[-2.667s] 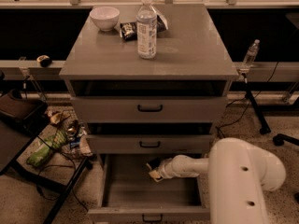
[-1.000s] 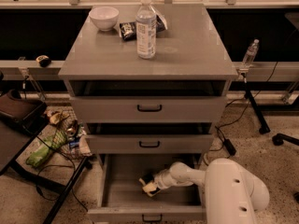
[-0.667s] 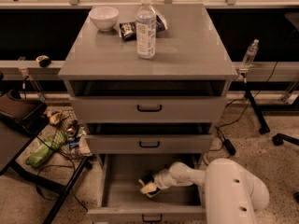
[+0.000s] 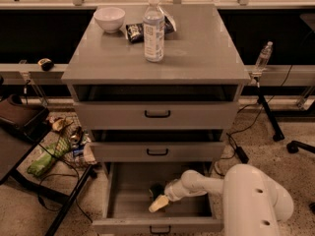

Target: Place sponge into bottom drawer

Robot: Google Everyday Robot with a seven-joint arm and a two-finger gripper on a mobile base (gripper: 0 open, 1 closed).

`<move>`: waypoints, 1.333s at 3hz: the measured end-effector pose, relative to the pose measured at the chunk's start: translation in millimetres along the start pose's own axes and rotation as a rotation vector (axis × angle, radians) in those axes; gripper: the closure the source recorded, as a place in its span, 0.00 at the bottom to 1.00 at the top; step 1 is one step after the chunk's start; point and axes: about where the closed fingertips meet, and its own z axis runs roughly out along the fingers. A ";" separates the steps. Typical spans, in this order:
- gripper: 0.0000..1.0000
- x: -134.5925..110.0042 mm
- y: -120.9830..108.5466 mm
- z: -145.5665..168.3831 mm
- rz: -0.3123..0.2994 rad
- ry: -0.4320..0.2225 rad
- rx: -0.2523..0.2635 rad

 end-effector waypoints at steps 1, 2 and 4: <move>0.00 13.0 26.4 -45.8 -0.079 0.078 -0.033; 0.00 20.5 35.6 -114.8 -0.107 0.132 0.020; 0.00 39.0 98.0 -267.2 -0.113 0.179 0.104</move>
Offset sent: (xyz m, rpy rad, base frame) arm -0.1774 -0.0993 0.1628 -0.2328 0.0627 0.1931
